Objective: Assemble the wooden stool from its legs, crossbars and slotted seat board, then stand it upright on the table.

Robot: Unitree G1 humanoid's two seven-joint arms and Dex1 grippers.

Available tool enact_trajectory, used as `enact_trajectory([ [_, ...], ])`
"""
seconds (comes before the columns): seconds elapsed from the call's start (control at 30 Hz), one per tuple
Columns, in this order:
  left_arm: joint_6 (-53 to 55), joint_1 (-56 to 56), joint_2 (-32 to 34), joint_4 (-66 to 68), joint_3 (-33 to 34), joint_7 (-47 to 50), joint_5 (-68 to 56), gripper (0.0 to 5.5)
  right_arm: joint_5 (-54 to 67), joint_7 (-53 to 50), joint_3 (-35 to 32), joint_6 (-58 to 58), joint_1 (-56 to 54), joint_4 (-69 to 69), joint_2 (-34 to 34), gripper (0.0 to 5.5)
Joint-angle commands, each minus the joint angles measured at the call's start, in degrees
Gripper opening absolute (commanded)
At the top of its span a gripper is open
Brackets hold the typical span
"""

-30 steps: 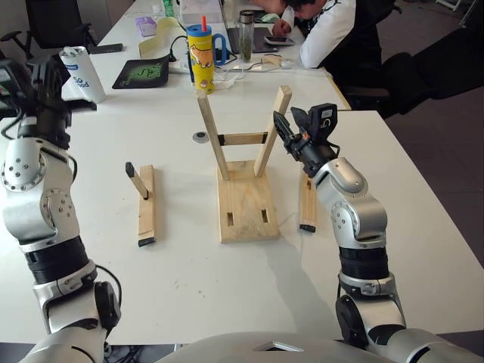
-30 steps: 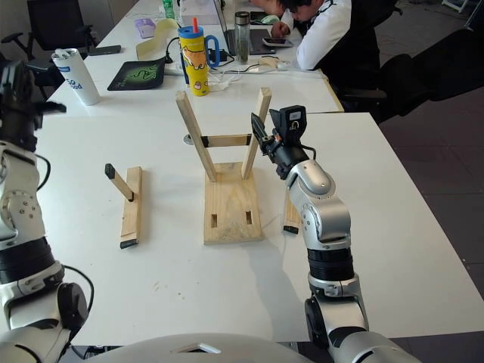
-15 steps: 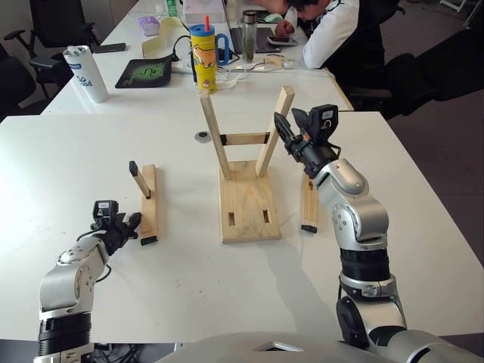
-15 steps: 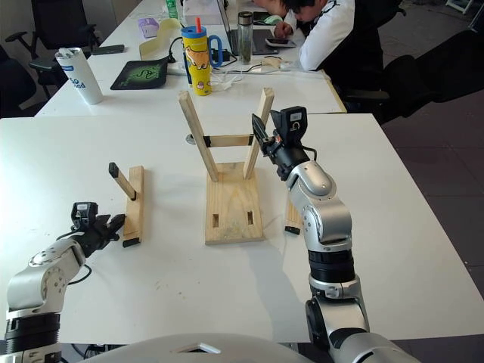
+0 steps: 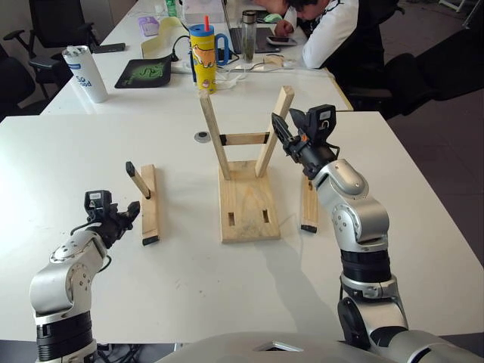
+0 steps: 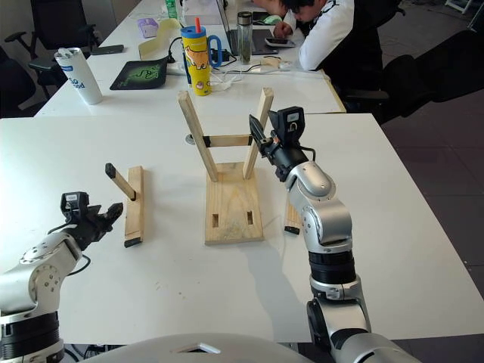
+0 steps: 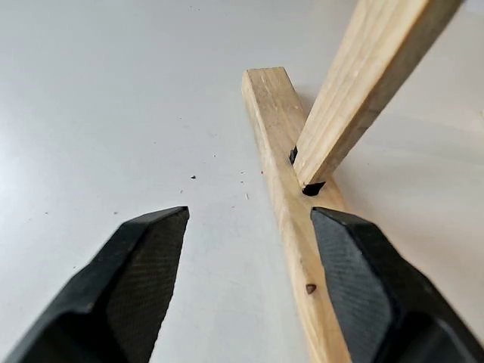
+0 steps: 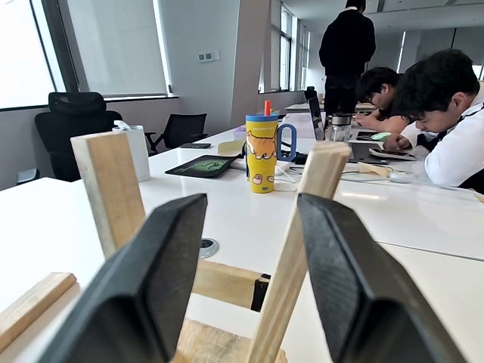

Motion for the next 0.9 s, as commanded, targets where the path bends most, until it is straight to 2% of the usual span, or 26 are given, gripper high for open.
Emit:
enact_trajectory([
  [0.03, 1.9, 0.9, -2.8, -0.5, -4.5, 1.1, 0.5, 3.00, -0.6, 0.0, 0.4, 0.8, 0.1, -0.1, 0.0, 2.21],
  [0.33, -0.7, 0.4, -0.9, 3.5, -10.7, 1.5, 6.6, 3.00, -0.7, -0.5, 0.6, 0.9, 0.3, -0.3, 0.5, 2.21],
  [0.43, -2.6, 0.7, 0.0, 4.4, -12.4, 0.8, 8.5, 2.65, -0.7, -0.5, 0.6, 0.8, 0.3, -0.4, 0.6, 2.21],
  [0.57, -4.1, 0.5, -0.1, 5.1, -12.8, -0.1, 9.0, 2.05, -0.8, -0.5, 0.5, 0.7, 0.1, 0.0, 0.7, 2.21],
  [0.77, -8.5, -0.2, -1.2, 5.3, -12.7, -0.9, 9.3, 2.04, -0.2, 0.5, -0.1, 0.9, -0.9, 0.7, 0.5, 2.21],
  [0.87, -14.4, -2.1, -2.4, 3.9, -11.2, -0.6, 9.3, 2.04, 5.3, 2.5, -2.4, 4.6, -2.1, 0.8, 1.6, 2.21],
  [0.9, -16.1, -2.7, -2.7, 3.1, -10.9, -0.6, 9.2, 2.04, 8.9, 3.2, -3.7, 7.5, -2.7, 0.7, 2.4, 2.40],
])
